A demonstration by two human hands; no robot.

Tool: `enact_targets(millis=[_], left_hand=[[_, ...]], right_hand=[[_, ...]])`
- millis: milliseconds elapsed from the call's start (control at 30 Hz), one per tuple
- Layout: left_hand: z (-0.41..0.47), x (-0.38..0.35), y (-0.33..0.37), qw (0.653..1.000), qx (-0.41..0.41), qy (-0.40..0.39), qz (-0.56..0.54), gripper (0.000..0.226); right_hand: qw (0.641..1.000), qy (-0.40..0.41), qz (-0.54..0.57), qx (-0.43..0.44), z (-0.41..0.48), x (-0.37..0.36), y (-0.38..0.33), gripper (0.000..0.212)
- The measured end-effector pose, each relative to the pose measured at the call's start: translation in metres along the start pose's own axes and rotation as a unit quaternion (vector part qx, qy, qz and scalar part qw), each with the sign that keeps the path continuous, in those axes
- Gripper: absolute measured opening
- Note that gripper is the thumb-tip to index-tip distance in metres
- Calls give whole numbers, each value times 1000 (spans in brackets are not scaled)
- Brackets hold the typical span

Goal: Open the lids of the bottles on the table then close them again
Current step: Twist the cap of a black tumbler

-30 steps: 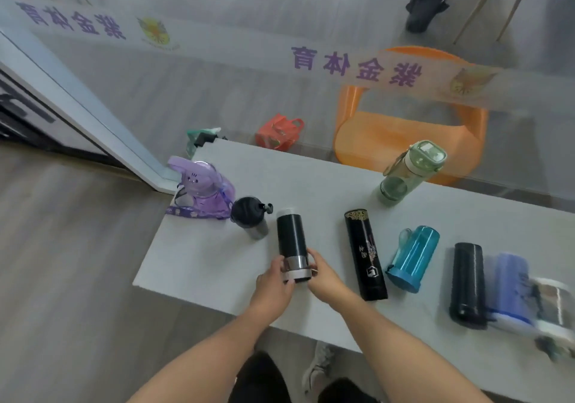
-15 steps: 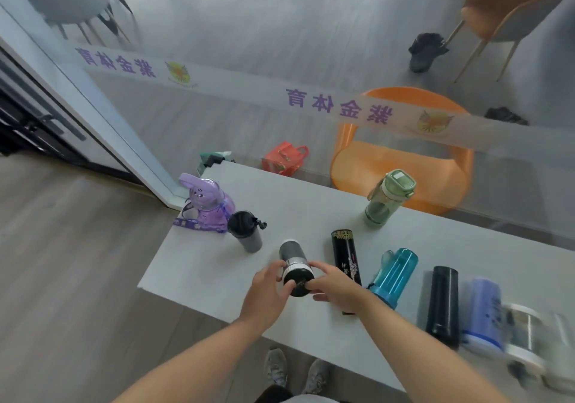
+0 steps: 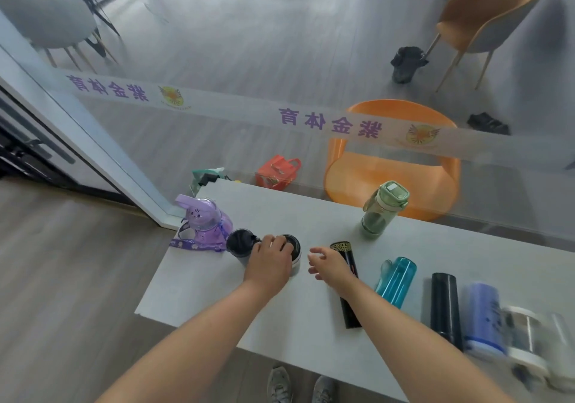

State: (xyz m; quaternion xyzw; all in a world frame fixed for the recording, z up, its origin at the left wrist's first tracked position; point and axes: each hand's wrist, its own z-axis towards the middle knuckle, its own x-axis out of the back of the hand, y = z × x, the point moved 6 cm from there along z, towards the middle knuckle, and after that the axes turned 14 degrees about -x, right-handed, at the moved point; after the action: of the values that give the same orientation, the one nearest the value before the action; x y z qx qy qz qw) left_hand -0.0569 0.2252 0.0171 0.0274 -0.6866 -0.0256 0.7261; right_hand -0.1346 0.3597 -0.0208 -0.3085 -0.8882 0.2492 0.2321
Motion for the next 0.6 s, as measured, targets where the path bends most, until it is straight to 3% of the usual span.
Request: enact_targets(millis=[233, 367, 467, 600], left_hand=[[-2, -5, 29, 999, -52, -11, -2, 22], [-11, -31, 72, 983, -137, -35, -114, 25], [-26, -70, 95, 965, -53, -131, -223, 31], [-43, -122, 120, 913, 63, -225, -335, 45]], right_hand=[[989, 111, -88, -45, -15, 52, 77, 33], [975, 136, -167, -54, -34, 61, 114, 53], [971, 108, -201, -74, -36, 49, 136, 73], [972, 114, -200, -48, -19, 38, 152, 74]])
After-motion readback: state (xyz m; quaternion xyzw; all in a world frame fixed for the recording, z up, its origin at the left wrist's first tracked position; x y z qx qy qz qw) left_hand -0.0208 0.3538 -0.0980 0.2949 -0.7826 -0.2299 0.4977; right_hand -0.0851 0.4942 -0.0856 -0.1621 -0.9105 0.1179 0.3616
